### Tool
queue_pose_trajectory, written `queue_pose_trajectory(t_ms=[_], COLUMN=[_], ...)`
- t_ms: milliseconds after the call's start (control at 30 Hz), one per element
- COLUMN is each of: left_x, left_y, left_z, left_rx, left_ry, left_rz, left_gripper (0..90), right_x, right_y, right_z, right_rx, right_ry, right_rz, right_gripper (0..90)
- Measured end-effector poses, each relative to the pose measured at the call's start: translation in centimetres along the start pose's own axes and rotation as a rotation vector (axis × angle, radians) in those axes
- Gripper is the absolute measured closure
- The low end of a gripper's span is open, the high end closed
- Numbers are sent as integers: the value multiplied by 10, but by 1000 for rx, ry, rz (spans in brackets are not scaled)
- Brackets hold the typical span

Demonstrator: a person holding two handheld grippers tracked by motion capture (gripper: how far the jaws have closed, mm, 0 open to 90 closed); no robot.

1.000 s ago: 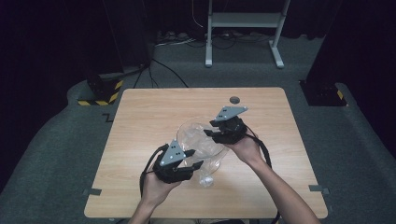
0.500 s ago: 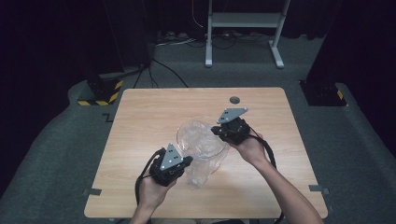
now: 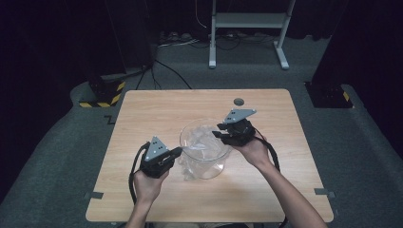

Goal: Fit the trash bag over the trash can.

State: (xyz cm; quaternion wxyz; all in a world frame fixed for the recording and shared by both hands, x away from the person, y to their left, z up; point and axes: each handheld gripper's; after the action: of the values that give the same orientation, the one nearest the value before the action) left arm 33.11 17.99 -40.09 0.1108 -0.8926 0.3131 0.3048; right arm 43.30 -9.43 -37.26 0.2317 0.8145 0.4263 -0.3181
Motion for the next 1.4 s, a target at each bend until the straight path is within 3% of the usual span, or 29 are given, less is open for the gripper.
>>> queue_pose_trajectory(t_ms=[33, 167, 333, 367, 400, 433, 467, 633, 700, 800, 1000, 1233, 1400], left_x=[0, 2, 3, 3, 3, 4, 5, 6, 9, 14, 19, 21, 23], left_y=[-1, -6, -8, -10, -10, -12, -14, -23, -32, -41, -45, -43, -41], left_z=[0, -2, -5, -6, -6, -7, -9, -12, -15, -18, -21, -25, -28], left_rx=[-6, -20, -25, -29, -29, -33, -36, -53, -77, -96, -102, -95, -91], left_ry=[7, 11, 12, 14, 14, 16, 16, 13, 12, 4, -12, -20, -30], left_rz=[1, 2, -5, -10, -10, -12, -17, -25, -20, -11, 3, 3, -1], left_gripper=[885, 883, 882, 882, 882, 882, 883, 884, 884, 884, 881, 876, 876], right_x=[0, -21, -32, -34, -34, -32, -28, -19, -11, -6, -18, -49, -50], right_y=[0, -7, -12, -14, -14, -15, -16, -11, -8, -6, -3, -17, -30], right_z=[0, 11, 17, 18, 18, 19, 21, 22, 22, 24, 24, 15, 11], right_rx=[0, 13, 8, -7, -7, -23, -53, -59, -59, -44, 15, -3, -45], right_ry=[0, 85, 111, 87, 87, 68, 23, -14, -34, -37, 46, 171, 148], right_rz=[0, -17, -46, -54, -54, -56, -30, -3, 24, 18, -28, -48, -86], right_gripper=[637, 585, 595, 669, 669, 729, 856, 900, 900, 898, 672, 566, 551])
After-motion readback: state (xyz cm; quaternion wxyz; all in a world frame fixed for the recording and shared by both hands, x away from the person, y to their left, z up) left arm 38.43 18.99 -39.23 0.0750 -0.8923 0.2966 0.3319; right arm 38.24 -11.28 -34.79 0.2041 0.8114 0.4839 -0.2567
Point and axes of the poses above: each handheld gripper's, and its own axes: x roughly forward along the jaws, z roughly out of its underside, y roughly to its right, and after that the axes turned 9 degrees about -y, right-handed
